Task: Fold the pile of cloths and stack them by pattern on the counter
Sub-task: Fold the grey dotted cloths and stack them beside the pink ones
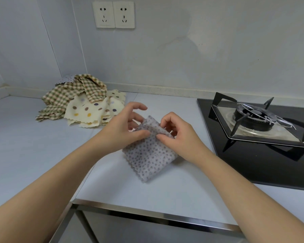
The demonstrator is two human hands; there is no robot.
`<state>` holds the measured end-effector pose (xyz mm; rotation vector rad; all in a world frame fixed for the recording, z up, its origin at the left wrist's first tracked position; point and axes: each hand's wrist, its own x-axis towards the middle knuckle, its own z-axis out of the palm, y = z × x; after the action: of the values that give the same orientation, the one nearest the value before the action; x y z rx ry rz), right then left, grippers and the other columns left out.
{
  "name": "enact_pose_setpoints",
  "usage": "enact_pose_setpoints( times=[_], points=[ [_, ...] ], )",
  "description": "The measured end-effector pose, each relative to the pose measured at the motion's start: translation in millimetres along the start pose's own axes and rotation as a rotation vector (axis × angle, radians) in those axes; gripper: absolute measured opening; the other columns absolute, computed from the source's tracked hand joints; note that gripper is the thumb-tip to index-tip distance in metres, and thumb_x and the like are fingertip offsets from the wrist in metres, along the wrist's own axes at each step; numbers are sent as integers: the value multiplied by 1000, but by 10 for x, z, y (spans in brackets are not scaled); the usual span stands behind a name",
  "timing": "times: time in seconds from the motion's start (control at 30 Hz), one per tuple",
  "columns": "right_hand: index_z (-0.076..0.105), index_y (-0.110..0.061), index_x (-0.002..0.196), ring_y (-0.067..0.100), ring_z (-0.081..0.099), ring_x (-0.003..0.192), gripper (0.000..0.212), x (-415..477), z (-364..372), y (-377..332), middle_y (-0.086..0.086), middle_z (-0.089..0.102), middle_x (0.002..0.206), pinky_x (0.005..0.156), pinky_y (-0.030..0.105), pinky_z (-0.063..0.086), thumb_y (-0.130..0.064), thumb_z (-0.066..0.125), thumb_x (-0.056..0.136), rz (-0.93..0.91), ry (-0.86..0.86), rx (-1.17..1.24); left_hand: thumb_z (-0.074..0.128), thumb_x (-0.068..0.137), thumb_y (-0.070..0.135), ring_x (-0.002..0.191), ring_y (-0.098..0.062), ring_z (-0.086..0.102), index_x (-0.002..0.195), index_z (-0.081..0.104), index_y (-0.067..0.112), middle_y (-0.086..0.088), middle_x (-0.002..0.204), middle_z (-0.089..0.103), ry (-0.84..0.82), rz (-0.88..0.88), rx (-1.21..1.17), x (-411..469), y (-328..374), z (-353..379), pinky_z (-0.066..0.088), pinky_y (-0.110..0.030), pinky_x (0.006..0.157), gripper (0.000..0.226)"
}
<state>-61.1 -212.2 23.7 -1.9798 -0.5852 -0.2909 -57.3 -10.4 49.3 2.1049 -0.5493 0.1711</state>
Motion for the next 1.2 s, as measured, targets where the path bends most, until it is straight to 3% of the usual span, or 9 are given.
enact_pose_setpoints(
  times=[0.1, 0.2, 0.37, 0.57, 0.67, 0.77, 0.97, 1.2],
  points=[
    [53, -22, 83, 11, 54, 72, 25, -12, 4, -67, -13, 57, 78, 64, 16, 44, -1, 67, 81, -55, 37, -4, 74, 81, 18, 97, -6, 58, 110, 56, 28, 12, 110, 58, -16, 225, 155, -7, 90, -41, 47, -25, 91, 36],
    [56, -20, 79, 3, 52, 70, 23, -18, -9, -86, -8, 60, 78, 65, 14, 43, 1, 66, 81, -88, 58, -14, 74, 80, 18, 96, -7, 58, 91, 64, 23, 9, 104, 62, -31, 301, 248, 5, 122, -49, 48, -25, 87, 15],
    [61, -14, 81, 10, 57, 75, 15, -23, -11, -82, -6, 63, 80, 67, 15, 44, -2, 70, 80, -102, 50, -12, 73, 82, 21, 83, -3, 62, 85, 67, 22, 15, 83, 67, 72, 180, 209, -6, 115, -53, 50, -29, 86, 7],
    [63, -13, 82, 10, 58, 76, 13, -13, -23, -75, -6, 64, 82, 69, 17, 46, -2, 71, 80, -145, 77, -28, 72, 81, 28, 87, -5, 61, 85, 65, 41, 17, 91, 68, -51, 178, 209, -24, 170, -70, 48, -24, 84, 15],
    [67, -14, 87, 10, 59, 80, 11, -9, -33, -65, -6, 64, 87, 71, 18, 45, -6, 73, 81, -142, 44, -47, 72, 82, 22, 85, -4, 61, 85, 68, 32, 14, 87, 69, 16, 156, 185, -16, 175, -72, 48, -20, 83, 11],
    [69, -13, 91, 13, 59, 82, 10, -3, -38, -52, -1, 65, 90, 68, 27, 46, -18, 70, 81, -136, -14, -56, 74, 81, 15, 80, -1, 62, 81, 69, 27, 14, 81, 70, 66, 125, 122, -7, 173, -127, 48, -14, 80, 13],
    [67, -12, 81, 19, 61, 79, 18, -16, -95, -42, 1, 67, 83, 72, 31, 47, -30, 65, 84, -40, -54, -17, 72, 80, 7, 80, -9, 67, 81, 68, 14, 3, 83, 71, 80, 80, 13, -8, 194, -202, 53, -18, 78, 8],
    [64, -14, 75, 17, 62, 77, 18, 10, -179, -7, -2, 69, 79, 74, 37, 50, -32, 67, 80, -9, 76, -8, 72, 80, 4, 71, -11, 64, 79, 61, 1, -7, 78, 70, 166, -27, -188, 38, 183, -287, 54, -18, 65, 12]
  ],
)
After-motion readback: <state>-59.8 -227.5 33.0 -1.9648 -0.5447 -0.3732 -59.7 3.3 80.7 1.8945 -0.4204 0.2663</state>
